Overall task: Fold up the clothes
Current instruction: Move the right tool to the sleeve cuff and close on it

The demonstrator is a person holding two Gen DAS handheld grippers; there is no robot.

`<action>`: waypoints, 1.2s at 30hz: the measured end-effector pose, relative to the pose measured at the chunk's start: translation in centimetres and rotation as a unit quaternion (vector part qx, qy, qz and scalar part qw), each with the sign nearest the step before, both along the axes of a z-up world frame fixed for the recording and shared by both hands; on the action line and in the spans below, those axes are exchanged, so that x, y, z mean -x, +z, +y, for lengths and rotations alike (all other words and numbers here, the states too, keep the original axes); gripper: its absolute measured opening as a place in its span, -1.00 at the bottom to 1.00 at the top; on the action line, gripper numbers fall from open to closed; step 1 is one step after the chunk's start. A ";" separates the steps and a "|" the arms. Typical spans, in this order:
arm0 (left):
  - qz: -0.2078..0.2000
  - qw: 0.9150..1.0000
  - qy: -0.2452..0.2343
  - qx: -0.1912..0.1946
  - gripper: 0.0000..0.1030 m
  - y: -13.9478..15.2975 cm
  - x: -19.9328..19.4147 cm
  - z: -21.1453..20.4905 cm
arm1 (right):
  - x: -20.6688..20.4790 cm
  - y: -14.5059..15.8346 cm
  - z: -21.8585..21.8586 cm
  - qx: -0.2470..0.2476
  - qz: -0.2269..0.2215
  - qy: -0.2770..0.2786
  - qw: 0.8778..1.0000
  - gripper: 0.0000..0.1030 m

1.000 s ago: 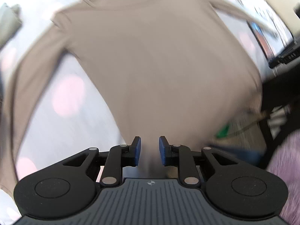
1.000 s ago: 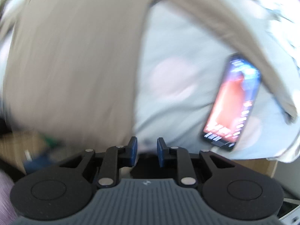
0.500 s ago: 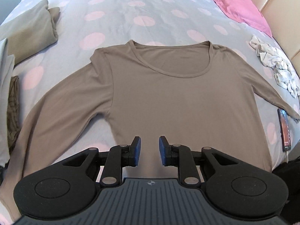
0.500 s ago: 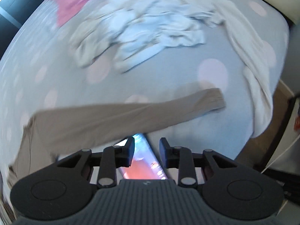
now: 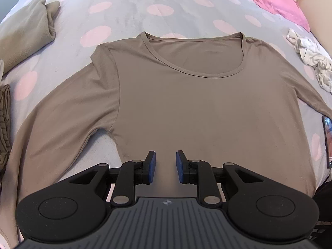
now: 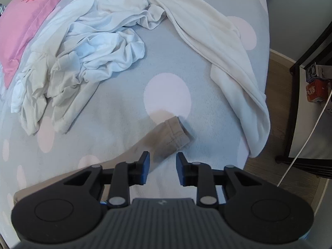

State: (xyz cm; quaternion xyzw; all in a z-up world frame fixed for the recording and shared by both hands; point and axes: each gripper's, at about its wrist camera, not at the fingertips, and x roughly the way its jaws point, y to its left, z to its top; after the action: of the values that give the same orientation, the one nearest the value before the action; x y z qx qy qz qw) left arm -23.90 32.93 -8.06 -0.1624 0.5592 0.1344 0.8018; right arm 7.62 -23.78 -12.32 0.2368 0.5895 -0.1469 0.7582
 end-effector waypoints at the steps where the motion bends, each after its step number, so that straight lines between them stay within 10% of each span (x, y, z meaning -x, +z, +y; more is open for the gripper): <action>1: 0.001 1.000 0.000 0.000 -0.63 -0.1 -0.1 0.0 | -0.2 -0.1 0.1 0.003 -0.001 0.001 1.000 -0.47; 10: 0.013 1.000 -0.008 -0.003 -0.63 -1.0 -1.0 -0.4 | -0.1 1.4 0.8 0.031 -0.045 0.012 0.998 -0.99; 24: 0.007 1.000 0.003 -0.016 -0.63 -0.7 -0.9 -0.4 | 1.1 6.8 10.6 0.022 -0.137 0.164 0.977 -0.99; 30: 0.005 1.000 0.001 -0.022 -0.63 -0.5 -0.8 -0.5 | 0.3 3.7 8.4 0.025 -0.075 0.122 0.989 -0.85; 32: 0.006 1.000 0.002 -0.022 -0.63 -0.4 -0.9 -0.5 | 0.2 2.9 6.8 0.022 -0.061 0.094 0.993 -0.30; 36: 0.005 1.000 0.002 -0.023 -0.63 -0.3 -1.0 -0.6 | 0.1 1.7 3.9 0.039 -0.040 0.047 0.997 -0.22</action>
State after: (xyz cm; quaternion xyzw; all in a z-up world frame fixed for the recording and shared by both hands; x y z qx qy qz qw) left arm -22.90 32.31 -8.39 -0.1449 0.5595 0.1497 0.8022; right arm 7.55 -19.89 -10.67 0.1852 0.5628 -0.1243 0.7959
